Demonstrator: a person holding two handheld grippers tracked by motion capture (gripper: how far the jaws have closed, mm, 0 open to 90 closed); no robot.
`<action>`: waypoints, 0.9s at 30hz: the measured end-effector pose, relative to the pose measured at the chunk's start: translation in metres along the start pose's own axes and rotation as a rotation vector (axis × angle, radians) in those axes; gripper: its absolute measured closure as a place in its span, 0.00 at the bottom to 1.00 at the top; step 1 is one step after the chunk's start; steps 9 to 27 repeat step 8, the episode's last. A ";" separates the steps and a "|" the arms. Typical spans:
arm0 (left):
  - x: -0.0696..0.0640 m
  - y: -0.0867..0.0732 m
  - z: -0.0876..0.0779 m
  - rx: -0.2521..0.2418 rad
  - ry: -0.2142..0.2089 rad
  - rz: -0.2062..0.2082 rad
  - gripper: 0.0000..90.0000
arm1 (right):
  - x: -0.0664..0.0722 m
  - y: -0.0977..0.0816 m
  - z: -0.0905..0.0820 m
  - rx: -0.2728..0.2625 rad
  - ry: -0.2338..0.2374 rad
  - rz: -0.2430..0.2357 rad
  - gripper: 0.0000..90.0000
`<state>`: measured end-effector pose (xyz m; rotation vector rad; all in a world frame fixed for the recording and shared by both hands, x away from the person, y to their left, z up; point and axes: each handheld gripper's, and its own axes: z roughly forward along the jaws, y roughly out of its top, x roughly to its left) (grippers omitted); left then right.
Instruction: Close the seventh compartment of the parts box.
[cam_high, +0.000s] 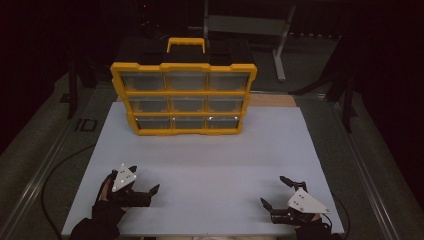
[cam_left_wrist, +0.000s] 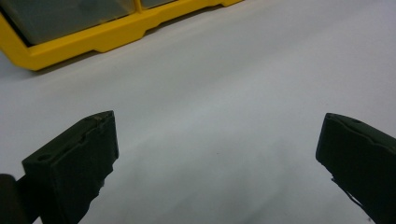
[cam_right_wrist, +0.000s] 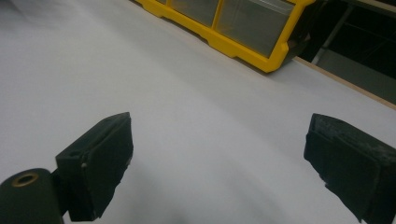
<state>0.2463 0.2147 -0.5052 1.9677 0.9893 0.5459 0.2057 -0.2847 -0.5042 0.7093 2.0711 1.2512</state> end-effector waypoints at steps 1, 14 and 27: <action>0.000 0.000 0.000 -0.003 0.000 0.002 0.00 | 0.000 0.000 0.000 0.001 0.000 0.000 0.09; 0.000 0.000 0.001 -0.001 -0.020 0.007 0.00 | 0.001 0.000 0.001 0.006 0.001 0.000 0.09; 0.000 0.000 0.001 -0.001 -0.020 0.007 0.00 | 0.001 0.000 0.001 0.006 0.001 0.000 0.09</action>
